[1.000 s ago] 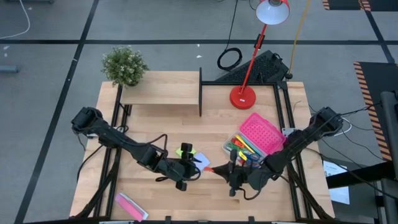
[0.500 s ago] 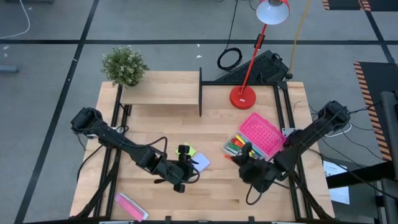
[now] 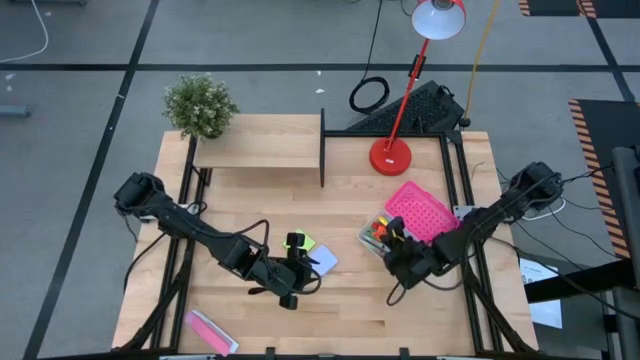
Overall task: Pack school essentials
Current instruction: Put the orange eraser into the pink supply box, then put the purple sticky notes into the pink supply box
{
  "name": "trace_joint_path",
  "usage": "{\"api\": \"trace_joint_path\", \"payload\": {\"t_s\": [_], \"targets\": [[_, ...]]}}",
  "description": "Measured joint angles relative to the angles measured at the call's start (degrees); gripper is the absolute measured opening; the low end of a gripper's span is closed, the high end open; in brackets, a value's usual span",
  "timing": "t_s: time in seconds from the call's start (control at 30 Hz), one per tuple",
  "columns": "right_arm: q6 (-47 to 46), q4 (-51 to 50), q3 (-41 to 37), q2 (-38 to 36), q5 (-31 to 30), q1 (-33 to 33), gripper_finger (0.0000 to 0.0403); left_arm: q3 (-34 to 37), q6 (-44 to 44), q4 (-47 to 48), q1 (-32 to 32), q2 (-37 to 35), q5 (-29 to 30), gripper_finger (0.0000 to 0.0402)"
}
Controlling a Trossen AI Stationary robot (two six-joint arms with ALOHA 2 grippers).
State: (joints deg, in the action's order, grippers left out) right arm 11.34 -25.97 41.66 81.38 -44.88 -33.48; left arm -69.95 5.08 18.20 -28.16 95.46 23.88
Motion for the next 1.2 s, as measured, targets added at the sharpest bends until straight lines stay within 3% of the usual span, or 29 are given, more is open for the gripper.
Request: {"api": "trace_joint_path", "payload": {"t_s": [0.23,0.4,0.7,0.9,1.2], "targets": [[6.9,8.5,-4.1,0.0,6.8,6.2,0.0016,0.0,0.0,0.0,0.0,0.0,0.0,0.0186],[7.3,9.1,-4.2,0.0,9.3,7.7,0.0023,0.0,-0.1,0.2,0.0,0.0,0.0,0.0186],[5.5,9.0,-4.3,-1.2,10.8,7.6,0.0122,0.0,0.9,2.1,0.0,0.0,0.0,0.0186],[0.0,7.2,-4.3,-6.5,14.5,6.9,0.0164,0.0,1.3,3.0,0.0,0.0,0.0,0.0186],[-15.3,12.8,-4.3,-14.9,15.2,5.2,0.0152,1.0,4.6,6.6,0.0,0.0,0.0,0.0186]]}}
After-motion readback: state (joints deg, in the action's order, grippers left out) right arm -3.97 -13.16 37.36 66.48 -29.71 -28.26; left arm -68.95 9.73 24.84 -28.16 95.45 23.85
